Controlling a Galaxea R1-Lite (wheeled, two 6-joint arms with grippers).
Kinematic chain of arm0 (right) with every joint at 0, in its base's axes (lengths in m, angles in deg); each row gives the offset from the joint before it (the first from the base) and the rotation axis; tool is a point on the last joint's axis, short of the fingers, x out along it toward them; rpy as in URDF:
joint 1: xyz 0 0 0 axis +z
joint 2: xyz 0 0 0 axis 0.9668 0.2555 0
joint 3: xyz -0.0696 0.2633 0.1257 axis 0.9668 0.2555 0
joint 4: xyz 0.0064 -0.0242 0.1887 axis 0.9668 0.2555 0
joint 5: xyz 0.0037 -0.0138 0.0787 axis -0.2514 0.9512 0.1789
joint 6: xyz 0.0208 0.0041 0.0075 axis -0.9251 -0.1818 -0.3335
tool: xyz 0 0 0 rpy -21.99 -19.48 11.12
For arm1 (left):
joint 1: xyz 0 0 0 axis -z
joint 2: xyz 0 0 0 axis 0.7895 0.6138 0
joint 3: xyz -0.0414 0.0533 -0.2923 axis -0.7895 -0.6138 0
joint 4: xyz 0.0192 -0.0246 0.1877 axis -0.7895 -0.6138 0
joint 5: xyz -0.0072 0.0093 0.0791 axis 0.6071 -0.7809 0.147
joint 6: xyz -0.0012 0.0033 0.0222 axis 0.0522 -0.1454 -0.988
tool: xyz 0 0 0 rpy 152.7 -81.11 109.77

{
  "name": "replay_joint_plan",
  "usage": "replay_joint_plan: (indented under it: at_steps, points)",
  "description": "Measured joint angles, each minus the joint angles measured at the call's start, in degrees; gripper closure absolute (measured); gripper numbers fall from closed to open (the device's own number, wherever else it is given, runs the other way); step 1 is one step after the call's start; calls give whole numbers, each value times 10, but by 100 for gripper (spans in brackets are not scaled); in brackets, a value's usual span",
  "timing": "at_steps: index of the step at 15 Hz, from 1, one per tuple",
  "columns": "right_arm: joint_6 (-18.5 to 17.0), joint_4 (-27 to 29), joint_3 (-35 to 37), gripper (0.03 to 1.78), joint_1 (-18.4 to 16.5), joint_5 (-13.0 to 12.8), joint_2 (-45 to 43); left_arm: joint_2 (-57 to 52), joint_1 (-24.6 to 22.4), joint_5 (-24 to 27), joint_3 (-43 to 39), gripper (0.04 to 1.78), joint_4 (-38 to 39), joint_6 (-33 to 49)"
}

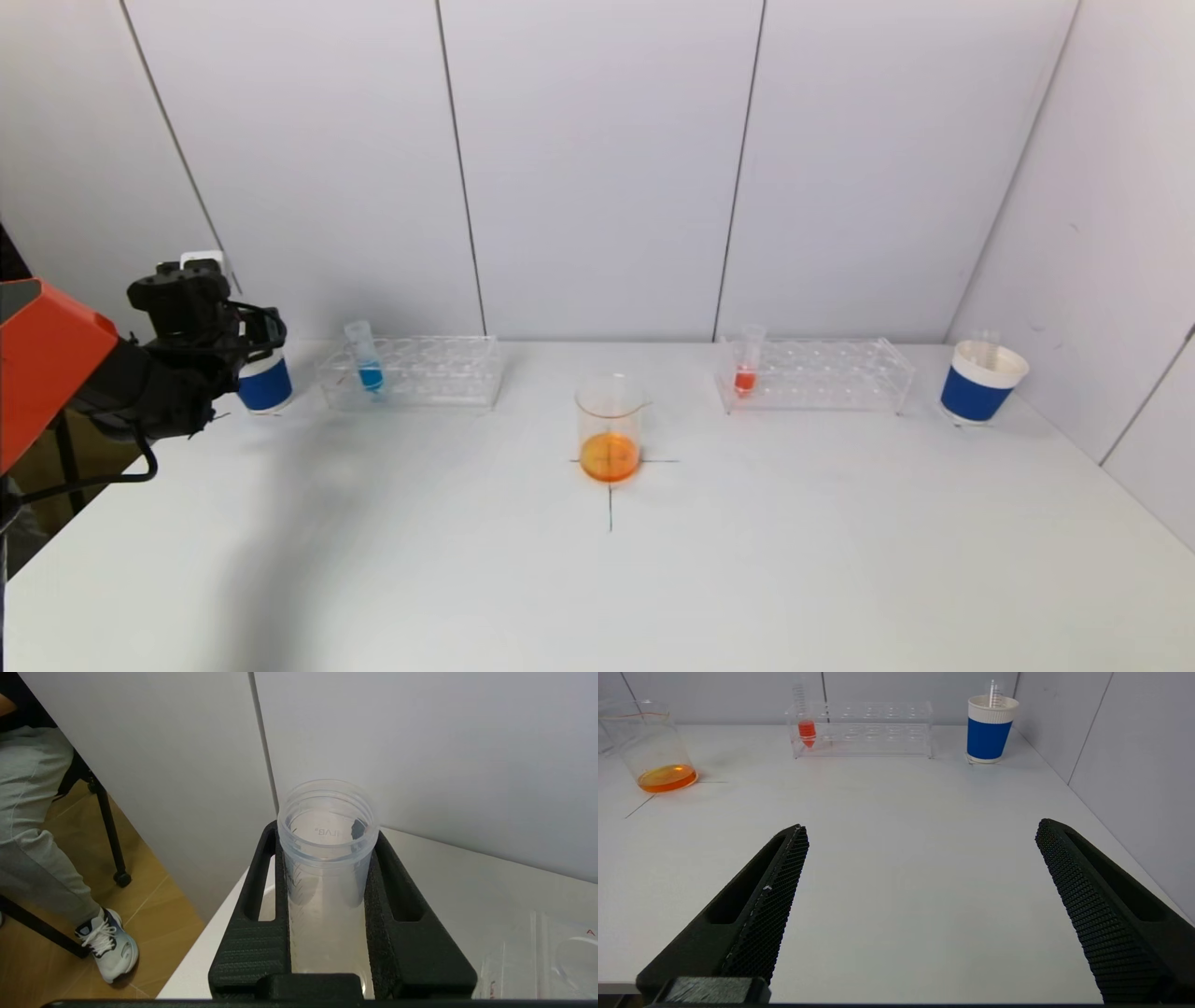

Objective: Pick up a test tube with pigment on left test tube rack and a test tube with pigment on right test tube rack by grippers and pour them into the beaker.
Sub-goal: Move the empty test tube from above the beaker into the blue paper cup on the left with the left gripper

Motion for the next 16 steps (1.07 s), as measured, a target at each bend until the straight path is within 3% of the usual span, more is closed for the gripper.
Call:
replay_joint_plan:
  at_steps: [16]
  points:
    - [0,0,0,4,0,0,0,6,-4,1,-6,136,9,7]
